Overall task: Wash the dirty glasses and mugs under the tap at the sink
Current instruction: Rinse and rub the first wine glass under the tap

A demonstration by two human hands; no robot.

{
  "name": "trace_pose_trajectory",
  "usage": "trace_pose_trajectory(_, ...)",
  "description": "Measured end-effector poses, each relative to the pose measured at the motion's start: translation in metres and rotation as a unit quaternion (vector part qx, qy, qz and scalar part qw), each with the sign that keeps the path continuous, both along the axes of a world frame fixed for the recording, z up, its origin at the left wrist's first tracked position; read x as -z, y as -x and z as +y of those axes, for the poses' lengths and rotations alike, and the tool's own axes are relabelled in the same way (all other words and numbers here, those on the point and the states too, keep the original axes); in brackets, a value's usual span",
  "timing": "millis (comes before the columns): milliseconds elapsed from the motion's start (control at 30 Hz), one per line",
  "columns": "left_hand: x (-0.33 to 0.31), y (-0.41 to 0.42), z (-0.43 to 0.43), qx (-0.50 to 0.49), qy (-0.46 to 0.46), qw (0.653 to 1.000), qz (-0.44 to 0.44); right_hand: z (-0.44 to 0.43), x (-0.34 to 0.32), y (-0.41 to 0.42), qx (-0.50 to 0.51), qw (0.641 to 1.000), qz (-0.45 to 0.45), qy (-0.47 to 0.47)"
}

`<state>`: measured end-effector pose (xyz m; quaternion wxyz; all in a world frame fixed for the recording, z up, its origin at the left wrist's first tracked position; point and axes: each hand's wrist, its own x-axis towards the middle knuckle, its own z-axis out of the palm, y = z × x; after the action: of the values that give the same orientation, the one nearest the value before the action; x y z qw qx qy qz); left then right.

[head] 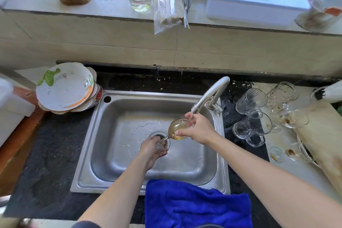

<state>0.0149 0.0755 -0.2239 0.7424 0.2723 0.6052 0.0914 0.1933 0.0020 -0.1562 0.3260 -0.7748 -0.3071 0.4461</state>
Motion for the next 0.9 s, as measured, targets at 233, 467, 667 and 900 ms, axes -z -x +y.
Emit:
trace_pose_trajectory(233, -0.002, 0.0, 0.008, 0.091, 0.009, 0.995, 0.041, -0.003, -0.006, -0.008, -0.054, 0.998, 0.011, -0.015)
trace_pose_trajectory(467, -0.001, -0.002, 0.01, -0.017, -0.01, 1.0, -0.022, -0.003, -0.011, -0.003, -0.008, 1.0, -0.004, 0.008)
trace_pose_trajectory(667, -0.003, 0.009, 0.005, 0.082, 0.055, 0.995, 0.006, 0.001, -0.014, -0.009, -0.064, 0.998, 0.008, 0.003)
trace_pose_trajectory(900, -0.003, 0.004, 0.005, 0.063, 0.048, 0.997, -0.007, -0.001, -0.015, -0.007, -0.051, 0.998, -0.026, 0.018)
